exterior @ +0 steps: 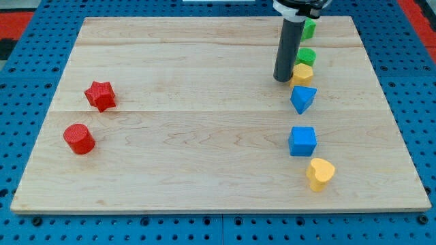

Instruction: Move red star to the bottom of the green star

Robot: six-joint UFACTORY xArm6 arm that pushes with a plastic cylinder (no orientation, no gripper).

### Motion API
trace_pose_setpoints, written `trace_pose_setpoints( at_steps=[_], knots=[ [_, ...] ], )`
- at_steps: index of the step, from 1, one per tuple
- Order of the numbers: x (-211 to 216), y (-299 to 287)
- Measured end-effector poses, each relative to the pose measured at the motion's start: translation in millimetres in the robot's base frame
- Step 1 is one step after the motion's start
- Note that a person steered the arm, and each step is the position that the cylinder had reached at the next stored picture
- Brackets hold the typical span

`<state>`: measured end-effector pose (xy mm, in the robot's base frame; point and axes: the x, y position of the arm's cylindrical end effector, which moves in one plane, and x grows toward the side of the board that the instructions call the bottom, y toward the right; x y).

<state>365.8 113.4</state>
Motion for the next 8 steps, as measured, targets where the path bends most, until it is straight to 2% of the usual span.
trace_pose_setpoints(
  at_steps=[2,3,4,5,6,7,8],
  knots=[
    [2,12],
    [4,-58],
    [37,-125],
    [99,-171],
    [114,-250],
    [74,-335],
    [62,-367]
  ],
)
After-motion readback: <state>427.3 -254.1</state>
